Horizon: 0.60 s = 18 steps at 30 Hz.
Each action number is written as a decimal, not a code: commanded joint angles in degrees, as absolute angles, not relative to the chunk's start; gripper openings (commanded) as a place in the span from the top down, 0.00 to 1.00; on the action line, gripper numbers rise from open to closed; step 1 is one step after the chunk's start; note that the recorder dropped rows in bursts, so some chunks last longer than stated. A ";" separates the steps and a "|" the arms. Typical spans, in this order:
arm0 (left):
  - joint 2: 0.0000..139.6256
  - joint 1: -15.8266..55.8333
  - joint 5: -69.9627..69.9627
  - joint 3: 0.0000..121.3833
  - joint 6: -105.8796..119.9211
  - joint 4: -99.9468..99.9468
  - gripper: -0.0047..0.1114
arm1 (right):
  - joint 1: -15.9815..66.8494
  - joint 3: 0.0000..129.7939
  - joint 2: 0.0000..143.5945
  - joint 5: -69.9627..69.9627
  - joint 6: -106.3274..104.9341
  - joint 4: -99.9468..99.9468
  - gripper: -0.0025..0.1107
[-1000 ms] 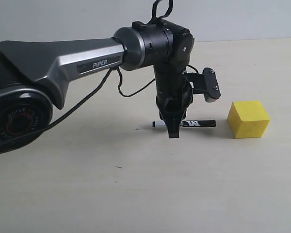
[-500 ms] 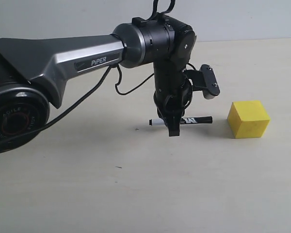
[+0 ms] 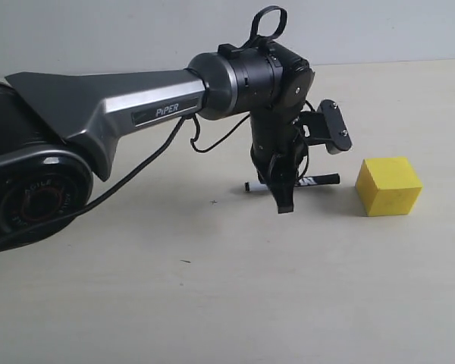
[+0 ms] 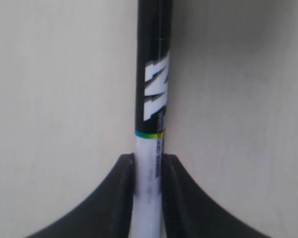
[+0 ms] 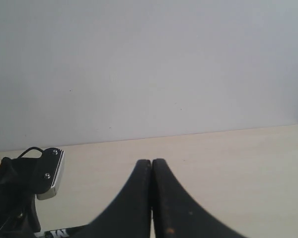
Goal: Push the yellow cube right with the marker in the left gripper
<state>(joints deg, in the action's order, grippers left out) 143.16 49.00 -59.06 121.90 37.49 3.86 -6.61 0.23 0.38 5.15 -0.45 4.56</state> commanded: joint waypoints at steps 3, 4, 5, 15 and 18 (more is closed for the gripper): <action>143.46 49.59 -55.08 122.79 36.34 3.93 0.96 | -7.04 0.00 0.00 5.01 -0.41 4.52 0.98; 143.46 49.72 -54.69 122.79 36.34 3.93 0.96 | -7.04 0.00 0.00 5.01 -0.41 4.52 0.98; 143.46 50.03 -53.89 122.79 36.34 3.93 0.96 | -7.04 0.00 0.00 5.01 -0.41 4.52 0.98; 143.46 51.29 -49.09 122.79 35.84 4.40 0.96 | -7.04 0.00 0.00 5.01 -0.41 4.52 0.98; 143.22 49.13 -49.85 122.79 31.18 5.47 0.96 | -7.04 0.00 0.00 5.01 -0.41 4.52 0.98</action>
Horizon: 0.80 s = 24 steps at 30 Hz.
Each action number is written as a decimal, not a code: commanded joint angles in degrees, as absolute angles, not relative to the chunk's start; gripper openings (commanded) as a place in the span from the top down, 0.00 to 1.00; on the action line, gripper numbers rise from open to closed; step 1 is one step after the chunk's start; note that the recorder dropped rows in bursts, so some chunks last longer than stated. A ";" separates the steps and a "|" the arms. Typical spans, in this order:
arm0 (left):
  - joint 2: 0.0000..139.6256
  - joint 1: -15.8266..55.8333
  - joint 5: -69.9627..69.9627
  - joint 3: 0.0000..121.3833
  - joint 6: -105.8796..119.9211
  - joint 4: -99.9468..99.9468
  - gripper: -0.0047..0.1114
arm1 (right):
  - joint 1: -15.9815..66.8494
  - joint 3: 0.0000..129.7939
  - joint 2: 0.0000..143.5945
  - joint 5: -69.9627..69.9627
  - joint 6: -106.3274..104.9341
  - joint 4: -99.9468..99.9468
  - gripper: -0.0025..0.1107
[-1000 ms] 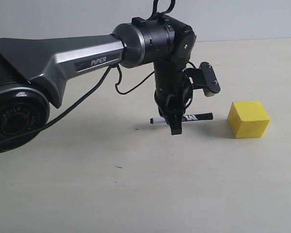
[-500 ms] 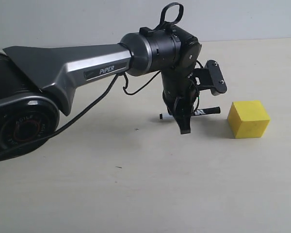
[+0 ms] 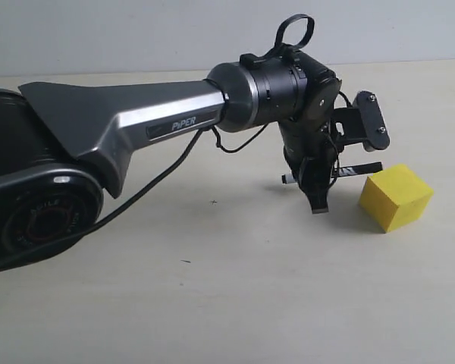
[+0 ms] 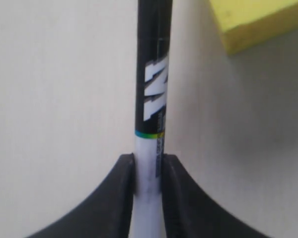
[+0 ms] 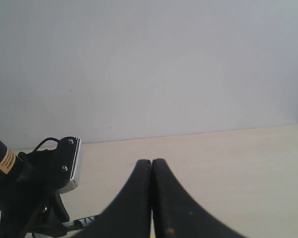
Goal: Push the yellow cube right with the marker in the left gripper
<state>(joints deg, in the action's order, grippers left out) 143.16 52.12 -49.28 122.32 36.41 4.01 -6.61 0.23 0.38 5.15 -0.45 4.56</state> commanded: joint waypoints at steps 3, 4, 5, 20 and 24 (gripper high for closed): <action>142.56 47.88 -55.73 122.79 29.71 5.57 0.96 | -7.04 0.00 0.00 5.01 -0.41 4.52 0.98; 142.27 47.88 -58.55 122.79 29.90 6.30 0.96 | -7.04 0.00 0.00 5.01 -0.41 4.52 0.98; 142.00 47.88 -60.93 122.79 29.68 7.26 0.96 | -7.04 0.00 0.00 5.01 -0.41 4.52 0.98; 136.95 53.27 -69.96 116.70 23.77 8.16 0.96 | -7.04 0.00 0.00 5.01 -0.41 4.52 0.98; 135.80 55.06 -68.09 114.50 21.82 8.16 0.96 | -7.04 0.00 0.00 5.01 -0.41 4.52 0.98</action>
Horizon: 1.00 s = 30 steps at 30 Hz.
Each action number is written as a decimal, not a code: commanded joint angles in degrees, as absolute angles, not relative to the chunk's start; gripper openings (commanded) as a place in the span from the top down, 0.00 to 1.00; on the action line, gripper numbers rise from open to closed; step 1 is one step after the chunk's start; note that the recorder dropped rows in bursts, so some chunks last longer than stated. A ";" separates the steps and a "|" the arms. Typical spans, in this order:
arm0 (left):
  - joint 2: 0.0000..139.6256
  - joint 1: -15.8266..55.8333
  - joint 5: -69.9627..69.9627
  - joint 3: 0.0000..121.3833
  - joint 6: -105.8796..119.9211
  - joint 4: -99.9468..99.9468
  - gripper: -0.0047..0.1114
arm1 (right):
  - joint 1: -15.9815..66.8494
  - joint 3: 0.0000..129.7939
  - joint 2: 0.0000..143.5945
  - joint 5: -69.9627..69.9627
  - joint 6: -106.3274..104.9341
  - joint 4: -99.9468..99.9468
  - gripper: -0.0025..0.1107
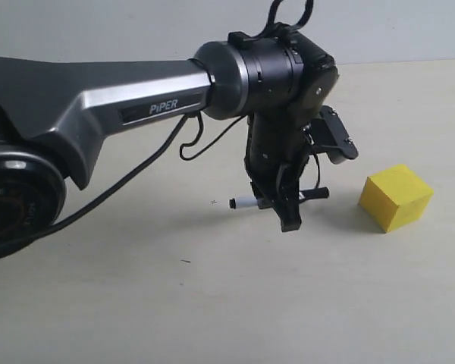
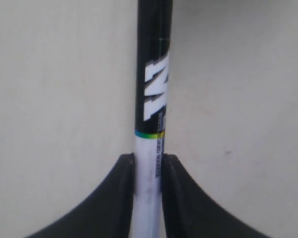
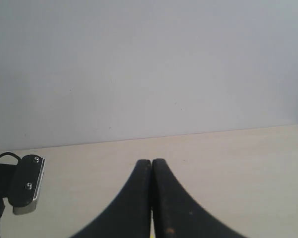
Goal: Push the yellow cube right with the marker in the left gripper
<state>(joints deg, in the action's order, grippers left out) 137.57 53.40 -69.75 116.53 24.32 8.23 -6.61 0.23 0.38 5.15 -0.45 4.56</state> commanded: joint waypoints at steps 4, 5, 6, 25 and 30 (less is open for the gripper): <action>135.70 56.64 -64.24 114.31 21.68 7.56 0.96 | -7.04 0.00 0.00 5.01 -0.41 4.52 0.98; 135.70 56.94 -62.78 114.31 21.58 6.83 0.96 | -7.04 0.00 0.00 5.01 -0.41 4.52 0.98; 135.70 57.25 -60.85 114.31 21.58 6.43 0.96 | -7.04 0.00 0.00 5.01 -0.41 4.52 0.98; 135.70 55.54 -55.89 114.31 20.16 9.28 0.96 | -7.04 0.00 0.00 5.01 -0.41 4.52 0.98; 136.26 56.61 -53.11 114.31 20.04 9.72 0.96 | -7.04 0.00 0.00 5.01 -0.41 4.52 0.98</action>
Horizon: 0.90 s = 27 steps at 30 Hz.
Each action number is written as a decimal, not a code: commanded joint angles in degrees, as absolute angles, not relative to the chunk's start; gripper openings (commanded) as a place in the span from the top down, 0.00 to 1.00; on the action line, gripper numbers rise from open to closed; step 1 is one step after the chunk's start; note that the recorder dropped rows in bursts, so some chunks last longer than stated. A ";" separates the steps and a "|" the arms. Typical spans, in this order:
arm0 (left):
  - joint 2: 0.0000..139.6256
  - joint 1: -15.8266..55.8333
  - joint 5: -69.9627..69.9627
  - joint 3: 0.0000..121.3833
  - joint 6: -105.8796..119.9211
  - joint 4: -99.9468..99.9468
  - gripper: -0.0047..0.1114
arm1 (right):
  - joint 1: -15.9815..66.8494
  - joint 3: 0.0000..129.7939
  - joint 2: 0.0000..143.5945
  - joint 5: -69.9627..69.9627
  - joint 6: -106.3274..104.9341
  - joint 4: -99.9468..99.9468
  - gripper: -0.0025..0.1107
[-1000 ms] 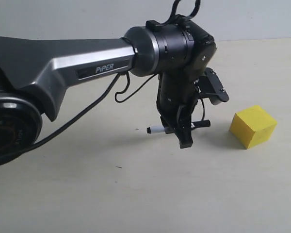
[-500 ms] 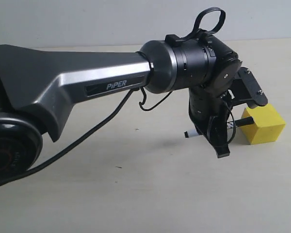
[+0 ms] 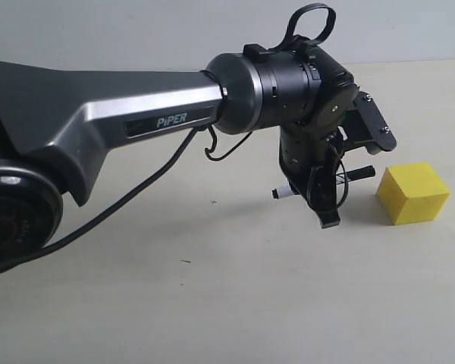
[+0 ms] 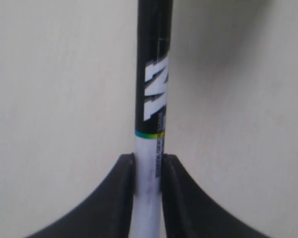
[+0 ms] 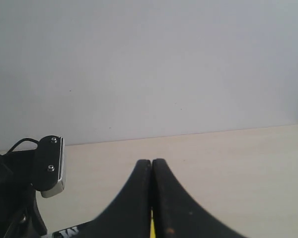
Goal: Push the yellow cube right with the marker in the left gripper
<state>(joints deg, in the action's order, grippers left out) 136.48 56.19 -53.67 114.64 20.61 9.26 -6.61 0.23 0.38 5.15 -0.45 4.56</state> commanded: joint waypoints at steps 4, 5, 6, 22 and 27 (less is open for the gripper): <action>136.26 56.39 -54.24 114.31 19.65 9.83 0.96 | -7.04 0.00 0.00 5.01 -0.41 4.52 0.98; 136.42 56.39 -54.23 114.31 19.65 9.83 0.96 | -7.04 0.00 0.00 5.01 -0.41 4.52 0.98; 136.41 56.39 -54.34 114.31 19.65 9.83 0.96 | -7.04 0.00 0.00 5.01 -0.41 4.52 0.98; 136.68 56.52 -51.67 114.31 19.32 9.57 0.96 | -7.04 0.00 0.00 5.01 -0.41 4.52 0.98; 136.68 56.52 -54.29 114.31 22.33 9.59 0.96 | -7.04 0.00 0.00 5.01 -0.41 4.41 0.98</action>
